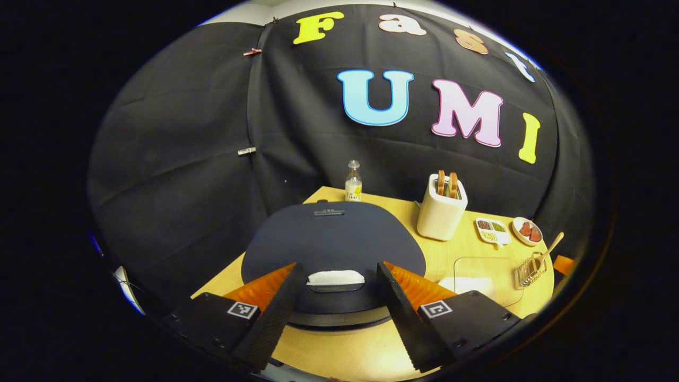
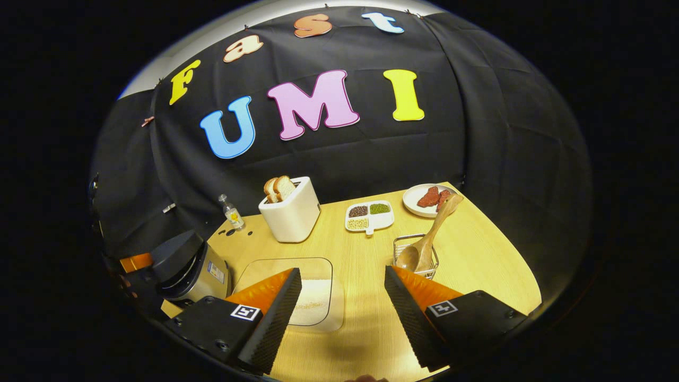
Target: Close the left gripper, press the button to open the rice cooker; take a wooden spoon from the chopstick holder with the right hand, scoop a spoonful of rice and pour it into the rice cooker, then put the wooden spoon back into the chopstick holder.
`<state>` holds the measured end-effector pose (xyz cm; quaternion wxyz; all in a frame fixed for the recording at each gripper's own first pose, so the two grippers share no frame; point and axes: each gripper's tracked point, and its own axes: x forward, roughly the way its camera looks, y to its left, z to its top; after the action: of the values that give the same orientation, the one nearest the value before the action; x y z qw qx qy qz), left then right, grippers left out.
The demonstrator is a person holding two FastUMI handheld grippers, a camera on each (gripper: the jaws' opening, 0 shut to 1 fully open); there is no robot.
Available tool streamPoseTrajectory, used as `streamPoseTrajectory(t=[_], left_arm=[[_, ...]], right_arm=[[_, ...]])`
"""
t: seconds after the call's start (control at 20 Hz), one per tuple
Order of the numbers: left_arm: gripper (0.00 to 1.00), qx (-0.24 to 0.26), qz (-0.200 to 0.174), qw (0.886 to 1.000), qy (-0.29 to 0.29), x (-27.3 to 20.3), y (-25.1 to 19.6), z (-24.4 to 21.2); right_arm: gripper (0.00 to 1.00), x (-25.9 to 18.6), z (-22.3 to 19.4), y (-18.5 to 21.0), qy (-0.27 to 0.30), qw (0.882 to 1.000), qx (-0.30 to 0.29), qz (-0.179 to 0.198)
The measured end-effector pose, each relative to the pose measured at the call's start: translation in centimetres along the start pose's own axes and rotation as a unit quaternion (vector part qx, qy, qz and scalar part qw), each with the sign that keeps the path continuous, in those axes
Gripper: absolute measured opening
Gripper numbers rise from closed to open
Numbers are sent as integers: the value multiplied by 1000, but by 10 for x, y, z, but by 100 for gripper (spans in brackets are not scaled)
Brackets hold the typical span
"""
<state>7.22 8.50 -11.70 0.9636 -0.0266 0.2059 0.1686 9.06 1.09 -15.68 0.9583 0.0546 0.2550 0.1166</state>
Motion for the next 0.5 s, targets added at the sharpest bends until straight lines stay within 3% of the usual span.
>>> streamPoseTrajectory(t=[0.5], left_arm=[[97,3,11,1000,7,10,1,-23]], right_arm=[[99,9,-5,-28,21,1000,-9,17]])
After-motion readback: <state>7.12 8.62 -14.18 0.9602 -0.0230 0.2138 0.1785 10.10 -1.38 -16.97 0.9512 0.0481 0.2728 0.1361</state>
